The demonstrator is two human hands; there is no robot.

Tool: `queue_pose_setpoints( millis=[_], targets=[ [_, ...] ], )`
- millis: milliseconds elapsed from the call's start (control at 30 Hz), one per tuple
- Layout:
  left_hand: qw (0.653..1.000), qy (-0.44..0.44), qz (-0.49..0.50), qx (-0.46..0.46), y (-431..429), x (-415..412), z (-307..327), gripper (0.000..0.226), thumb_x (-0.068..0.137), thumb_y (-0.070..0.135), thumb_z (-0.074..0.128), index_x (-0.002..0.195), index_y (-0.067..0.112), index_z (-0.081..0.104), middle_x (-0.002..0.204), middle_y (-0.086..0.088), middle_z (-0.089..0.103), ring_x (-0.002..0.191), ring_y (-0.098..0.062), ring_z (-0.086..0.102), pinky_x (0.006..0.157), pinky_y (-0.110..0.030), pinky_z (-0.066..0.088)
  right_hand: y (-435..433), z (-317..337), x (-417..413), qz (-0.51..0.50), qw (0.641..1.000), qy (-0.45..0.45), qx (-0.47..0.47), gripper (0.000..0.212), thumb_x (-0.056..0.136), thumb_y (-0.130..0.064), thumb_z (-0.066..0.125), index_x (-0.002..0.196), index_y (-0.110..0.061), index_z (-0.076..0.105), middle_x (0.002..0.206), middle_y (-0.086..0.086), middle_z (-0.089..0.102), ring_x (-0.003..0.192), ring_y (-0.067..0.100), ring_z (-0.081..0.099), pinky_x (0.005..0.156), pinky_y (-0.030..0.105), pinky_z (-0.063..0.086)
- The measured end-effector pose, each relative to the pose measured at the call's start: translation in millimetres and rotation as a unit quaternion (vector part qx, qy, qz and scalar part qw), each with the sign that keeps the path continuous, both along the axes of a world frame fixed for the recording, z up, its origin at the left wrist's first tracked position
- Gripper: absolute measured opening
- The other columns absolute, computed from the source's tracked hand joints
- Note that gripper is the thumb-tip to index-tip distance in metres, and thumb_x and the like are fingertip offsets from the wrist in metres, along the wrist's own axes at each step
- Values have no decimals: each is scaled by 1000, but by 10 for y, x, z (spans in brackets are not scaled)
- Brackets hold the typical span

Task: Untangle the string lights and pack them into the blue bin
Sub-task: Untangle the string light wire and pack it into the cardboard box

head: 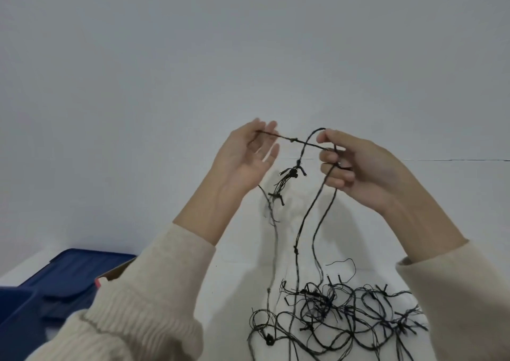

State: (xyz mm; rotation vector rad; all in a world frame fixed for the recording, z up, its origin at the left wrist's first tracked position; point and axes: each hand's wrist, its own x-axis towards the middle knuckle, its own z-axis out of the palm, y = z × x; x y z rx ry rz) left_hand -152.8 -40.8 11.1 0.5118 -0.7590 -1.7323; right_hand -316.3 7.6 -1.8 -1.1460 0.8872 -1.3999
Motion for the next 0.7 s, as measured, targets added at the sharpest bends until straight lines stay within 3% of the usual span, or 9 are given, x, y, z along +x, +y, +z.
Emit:
queue_pose_setpoints(
  millis=[200, 367, 467, 533, 600, 700],
  targets=[
    [989, 69, 58, 117, -192, 312, -197, 29, 98, 5, 34, 75, 8, 49, 68, -3, 68, 78, -16, 63, 71, -27, 48, -50, -115, -393, -91, 992, -83, 17, 21, 95, -22, 46, 76, -15, 52, 43, -8, 27, 29, 4, 18, 31, 17, 19],
    [972, 106, 85, 193, -354, 421, -457, 31, 100, 5, 27, 80, 1, 50, 85, -2, 63, 111, -12, 60, 72, -27, 48, -41, -142, -594, -182, 975, -124, -17, 22, 96, -22, 44, 76, -15, 52, 39, -10, 26, 28, 5, 18, 30, 18, 17],
    [958, 135, 122, 222, -463, 515, -602, 31, 100, 5, 24, 85, -2, 50, 102, -4, 65, 114, -12, 59, 77, -27, 47, 5, -122, -667, -220, 966, -133, -32, 20, 95, -22, 44, 79, -15, 53, 39, -10, 27, 29, 5, 17, 32, 18, 16],
    [955, 138, 133, 226, -496, 534, -670, 25, 101, 5, 24, 100, -2, 48, 89, -10, 71, 108, -15, 63, 76, -29, 49, 28, -117, -656, -226, 971, -77, -34, 21, 96, -23, 43, 79, -15, 54, 39, -10, 28, 30, 5, 17, 32, 18, 16],
    [964, 112, 122, 208, -468, 468, -687, 22, 101, 3, 25, 106, 1, 46, 65, -16, 70, 92, -20, 65, 70, -29, 51, 42, -113, -575, -224, 972, 63, -35, 24, 96, -24, 44, 78, -14, 58, 42, -5, 37, 30, 7, 19, 33, 16, 20],
    [989, 17, 65, 133, -345, 254, -602, 20, 100, 2, 31, 94, 3, 51, 99, -12, 66, 107, -22, 61, 78, -29, 50, 62, -115, -405, -241, 917, 316, -41, 25, 95, -27, 47, 80, -17, 64, 69, 0, 60, 32, 13, 32, 42, 22, 32]
  ],
)
